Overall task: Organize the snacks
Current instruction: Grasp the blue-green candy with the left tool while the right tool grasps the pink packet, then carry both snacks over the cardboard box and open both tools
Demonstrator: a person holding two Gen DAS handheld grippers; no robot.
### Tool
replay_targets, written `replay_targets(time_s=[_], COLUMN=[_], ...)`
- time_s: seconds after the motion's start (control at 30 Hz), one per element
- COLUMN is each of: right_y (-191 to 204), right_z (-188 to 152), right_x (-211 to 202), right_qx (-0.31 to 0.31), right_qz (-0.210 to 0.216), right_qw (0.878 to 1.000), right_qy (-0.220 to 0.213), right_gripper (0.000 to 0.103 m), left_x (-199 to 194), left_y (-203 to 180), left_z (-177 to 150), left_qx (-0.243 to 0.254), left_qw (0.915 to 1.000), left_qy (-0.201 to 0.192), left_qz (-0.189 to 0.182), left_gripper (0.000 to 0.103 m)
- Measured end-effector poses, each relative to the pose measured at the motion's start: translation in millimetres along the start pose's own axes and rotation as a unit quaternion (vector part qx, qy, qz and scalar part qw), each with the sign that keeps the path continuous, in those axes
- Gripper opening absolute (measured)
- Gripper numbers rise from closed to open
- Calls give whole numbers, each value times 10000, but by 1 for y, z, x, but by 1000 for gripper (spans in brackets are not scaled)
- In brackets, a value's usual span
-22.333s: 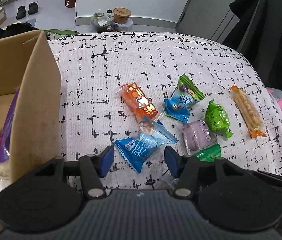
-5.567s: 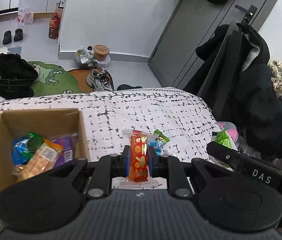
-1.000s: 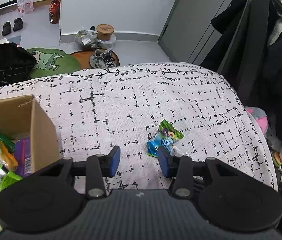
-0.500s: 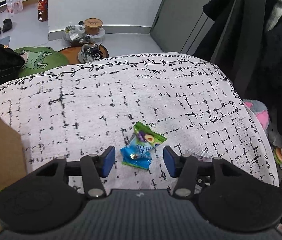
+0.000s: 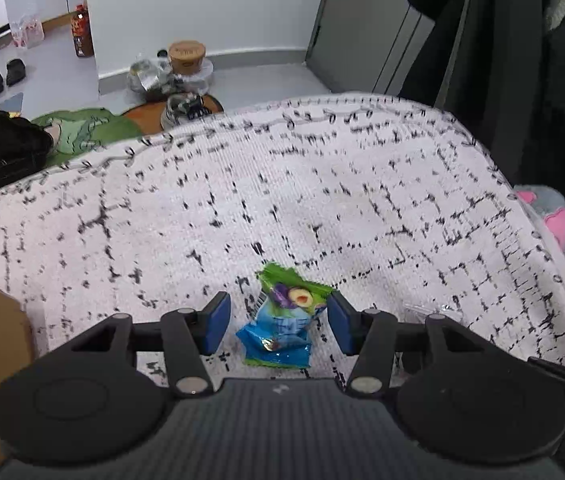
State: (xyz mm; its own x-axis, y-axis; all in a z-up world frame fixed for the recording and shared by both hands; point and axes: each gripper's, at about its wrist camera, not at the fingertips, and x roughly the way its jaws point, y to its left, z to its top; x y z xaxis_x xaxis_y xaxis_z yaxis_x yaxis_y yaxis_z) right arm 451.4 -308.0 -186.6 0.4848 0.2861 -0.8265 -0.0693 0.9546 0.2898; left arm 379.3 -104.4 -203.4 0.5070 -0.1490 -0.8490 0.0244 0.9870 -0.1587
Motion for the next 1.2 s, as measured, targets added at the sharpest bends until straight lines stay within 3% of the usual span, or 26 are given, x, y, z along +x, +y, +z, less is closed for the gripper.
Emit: replay_targets(time_s=[0.13, 0.2, 0.23, 0.37, 1.2], right_y=[0, 0, 1, 2, 36], right_z=[0, 0, 0, 1, -6], right_x=[1, 1, 0, -3, -62], right_qx=[-56, -85, -94, -48, -36], right_qz=[-9, -6, -8, -20, 59], right_qw=[10000, 10000, 9999, 10000, 9981], right_qy=[37, 40, 40, 23, -613], right_gripper=[33, 32, 32, 30, 30], left_x=[5, 4, 3, -3, -100], left_y=[-3, -3, -3, 3, 14], left_z=[-6, -8, -9, -11, -22], left_qx=[47, 42, 69, -77, -297], left_qw=[9999, 9998, 9998, 9999, 9972], left_qy=[-20, -51, -70, -46, -603], left_qz=[116, 173, 195, 100, -314], left_gripper=[52, 45, 36, 31, 31])
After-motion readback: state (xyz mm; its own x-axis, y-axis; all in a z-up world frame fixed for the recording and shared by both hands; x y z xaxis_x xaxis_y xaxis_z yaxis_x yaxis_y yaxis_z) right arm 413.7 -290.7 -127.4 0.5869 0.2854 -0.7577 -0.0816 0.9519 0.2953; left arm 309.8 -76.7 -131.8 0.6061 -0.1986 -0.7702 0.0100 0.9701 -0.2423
